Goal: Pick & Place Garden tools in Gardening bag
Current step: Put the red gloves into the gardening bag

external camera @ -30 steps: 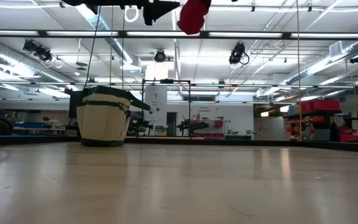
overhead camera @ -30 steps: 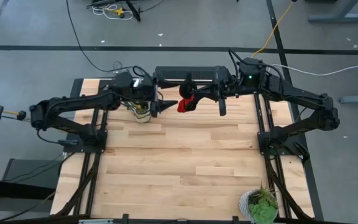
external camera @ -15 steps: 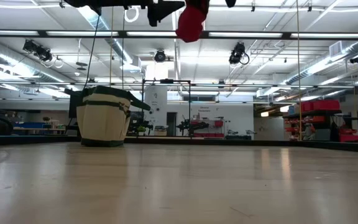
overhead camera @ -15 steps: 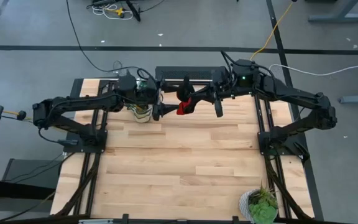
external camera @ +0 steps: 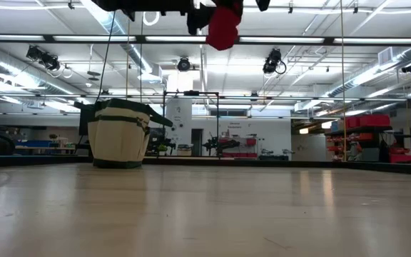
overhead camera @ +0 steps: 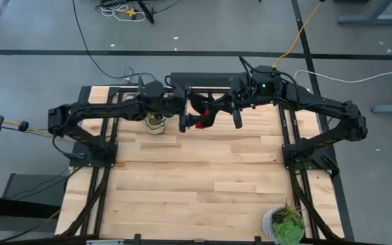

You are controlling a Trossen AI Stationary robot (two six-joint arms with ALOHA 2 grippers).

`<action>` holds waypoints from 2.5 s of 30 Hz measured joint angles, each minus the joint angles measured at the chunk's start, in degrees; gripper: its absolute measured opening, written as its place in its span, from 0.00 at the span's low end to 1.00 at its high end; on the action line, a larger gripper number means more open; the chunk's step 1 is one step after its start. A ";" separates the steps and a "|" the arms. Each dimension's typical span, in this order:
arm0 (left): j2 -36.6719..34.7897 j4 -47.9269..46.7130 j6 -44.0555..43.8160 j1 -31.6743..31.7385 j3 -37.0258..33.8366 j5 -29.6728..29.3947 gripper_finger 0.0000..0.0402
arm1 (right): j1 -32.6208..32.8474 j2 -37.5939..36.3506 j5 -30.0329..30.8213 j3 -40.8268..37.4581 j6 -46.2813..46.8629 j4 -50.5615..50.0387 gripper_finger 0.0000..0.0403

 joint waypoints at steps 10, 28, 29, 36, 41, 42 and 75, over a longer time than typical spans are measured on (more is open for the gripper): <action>4.80 -4.42 0.84 -1.48 7.35 2.97 0.99 | 0.04 -0.02 -0.42 0.00 -0.05 -0.15 0.00; 5.17 -4.46 2.74 -1.54 8.04 3.61 0.87 | -0.01 -0.02 -0.35 0.00 -0.59 0.09 0.00; 5.17 -4.46 2.74 -1.54 8.04 3.59 0.85 | -0.02 -0.02 -0.30 0.00 -0.61 0.09 0.00; 5.17 -4.44 2.74 -1.54 8.04 3.57 0.77 | -0.01 -0.02 -0.24 0.00 -0.59 0.09 0.00; 5.17 -4.42 2.74 -1.54 8.04 3.57 0.71 | 0.00 -0.02 -0.22 0.00 -0.57 0.07 0.00; 5.17 -4.42 2.74 -1.54 8.04 3.57 0.70 | 0.00 -0.02 -0.22 0.00 -0.57 0.06 0.00; 5.15 -4.36 2.28 -1.54 8.02 3.66 0.19 | -0.02 -0.02 -0.20 0.00 -1.57 0.01 0.00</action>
